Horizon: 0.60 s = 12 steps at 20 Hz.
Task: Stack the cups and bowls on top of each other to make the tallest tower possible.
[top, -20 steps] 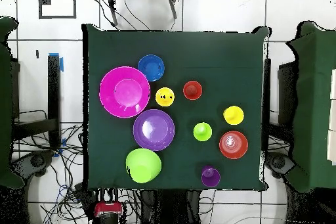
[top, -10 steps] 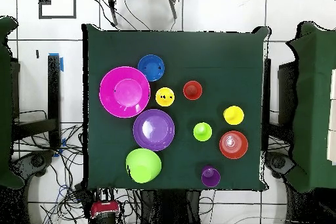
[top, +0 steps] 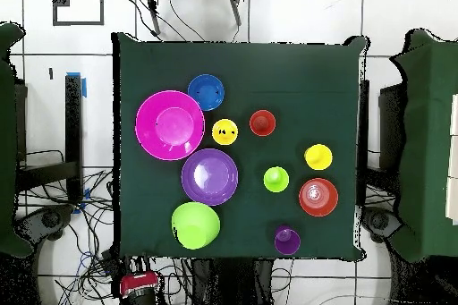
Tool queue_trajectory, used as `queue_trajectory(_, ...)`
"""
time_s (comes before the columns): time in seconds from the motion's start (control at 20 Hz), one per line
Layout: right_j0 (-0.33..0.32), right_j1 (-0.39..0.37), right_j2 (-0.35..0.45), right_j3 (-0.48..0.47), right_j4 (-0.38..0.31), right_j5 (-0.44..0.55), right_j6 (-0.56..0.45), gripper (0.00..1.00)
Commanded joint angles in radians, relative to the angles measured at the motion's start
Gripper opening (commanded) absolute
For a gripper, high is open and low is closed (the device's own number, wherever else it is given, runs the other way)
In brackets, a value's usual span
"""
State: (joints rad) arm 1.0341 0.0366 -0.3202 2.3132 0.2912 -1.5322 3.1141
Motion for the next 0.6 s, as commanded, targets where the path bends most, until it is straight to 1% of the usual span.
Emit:
queue_trajectory(0.05,0.009,0.274,0.152,0.264,-0.068,0.368,0.026,1.0)
queue_trajectory(0.45,0.01,0.267,0.148,0.258,-0.067,0.369,0.011,1.0)
queue_trajectory(0.6,0.012,0.251,0.149,0.261,-0.061,0.371,0.004,1.0)
